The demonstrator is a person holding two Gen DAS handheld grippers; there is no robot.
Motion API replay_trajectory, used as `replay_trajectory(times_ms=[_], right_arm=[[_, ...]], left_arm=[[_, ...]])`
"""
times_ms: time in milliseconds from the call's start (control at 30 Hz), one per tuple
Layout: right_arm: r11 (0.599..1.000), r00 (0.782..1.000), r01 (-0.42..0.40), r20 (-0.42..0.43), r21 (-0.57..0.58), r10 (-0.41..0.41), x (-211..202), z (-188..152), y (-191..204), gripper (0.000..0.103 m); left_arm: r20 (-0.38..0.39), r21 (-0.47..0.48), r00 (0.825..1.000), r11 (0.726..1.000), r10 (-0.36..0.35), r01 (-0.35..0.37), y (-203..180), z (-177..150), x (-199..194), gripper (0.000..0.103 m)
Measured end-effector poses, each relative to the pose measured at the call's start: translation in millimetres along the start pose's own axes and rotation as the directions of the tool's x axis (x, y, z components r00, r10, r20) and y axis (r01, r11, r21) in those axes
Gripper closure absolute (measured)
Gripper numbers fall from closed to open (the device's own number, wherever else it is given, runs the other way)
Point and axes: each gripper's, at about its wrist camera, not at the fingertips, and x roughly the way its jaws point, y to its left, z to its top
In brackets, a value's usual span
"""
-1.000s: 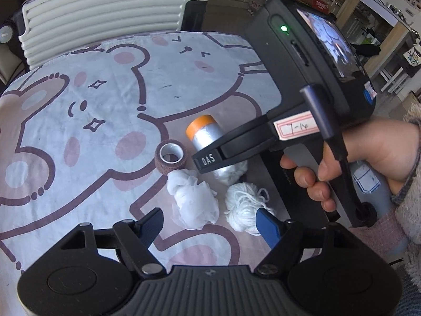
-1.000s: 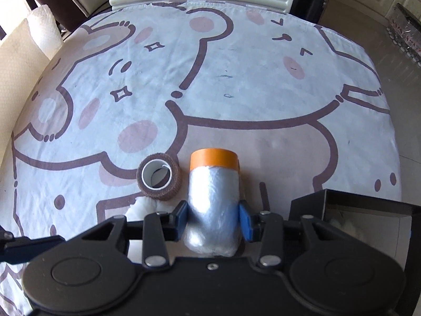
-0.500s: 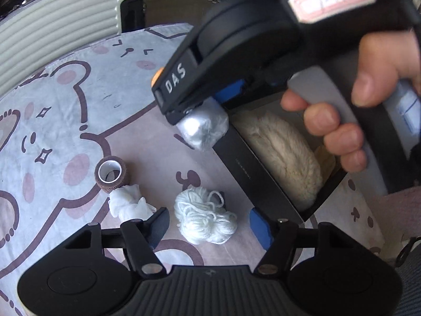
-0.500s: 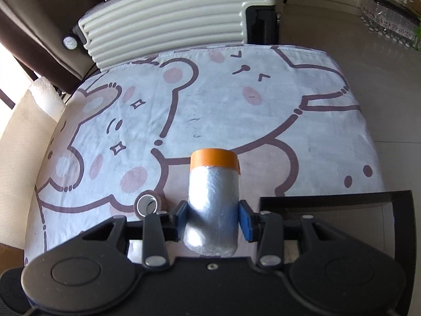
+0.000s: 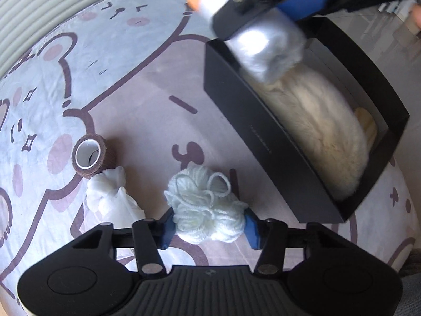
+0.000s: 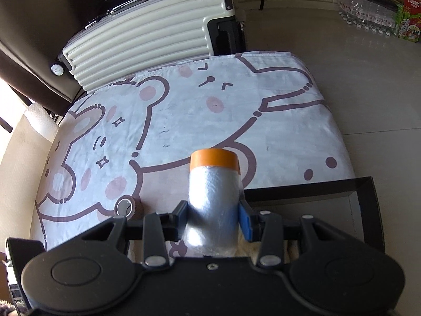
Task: Organize objects
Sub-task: 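Lift the bottle with right tool while left tool grasps the white yarn ball, then lower the bottle into the black box with right tool while left tool carries the yarn ball over it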
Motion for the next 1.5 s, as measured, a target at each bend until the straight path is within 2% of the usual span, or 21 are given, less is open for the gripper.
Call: replay_trajectory(times_ms=[167, 433, 567, 867, 1200, 1333, 1500], right_arm=[[1.000, 1.000, -0.007, 0.015, 0.019, 0.007, -5.8, 2.0, -7.4, 0.061], [1.000, 0.998, -0.016, 0.056, 0.017, 0.015, -21.7, 1.3, 0.1, 0.061], [1.000, 0.997, -0.019, 0.081, 0.024, 0.017, -35.3, -1.8, 1.5, 0.061], [1.000, 0.991, -0.011, 0.131, 0.026, 0.007, -70.6, -14.2, 3.7, 0.061], [1.000, 0.979, -0.006, 0.203, 0.007, 0.004, -108.8, -28.0, -2.6, 0.061], [1.000, 0.970, 0.015, 0.241, -0.024, -0.009, -122.5, -33.2, -6.1, 0.061], [0.999, 0.965, 0.041, 0.260, -0.023, -0.034, -132.8, -37.5, -18.4, 0.061]], left_arm=[[0.037, -0.014, 0.999, 1.000, 0.007, -0.007, 2.0, -0.3, -9.5, 0.059], [0.151, -0.081, 0.988, 0.996, 0.042, -0.030, 9.7, -5.0, -46.1, 0.060], [0.204, -0.119, 0.977, 0.992, 0.068, -0.045, 14.1, -12.1, -65.6, 0.060], [0.328, -0.194, 0.936, 0.979, 0.131, -0.069, 13.9, -22.0, -112.9, 0.060], [0.419, -0.284, 0.886, 0.955, 0.200, -0.081, 13.7, -38.8, -150.0, 0.059], [0.456, -0.294, 0.867, 0.954, 0.198, -0.063, 9.3, -41.7, -159.0, 0.059], [0.488, -0.275, 0.856, 0.961, 0.172, -0.036, -2.5, -37.4, -162.1, 0.059]])
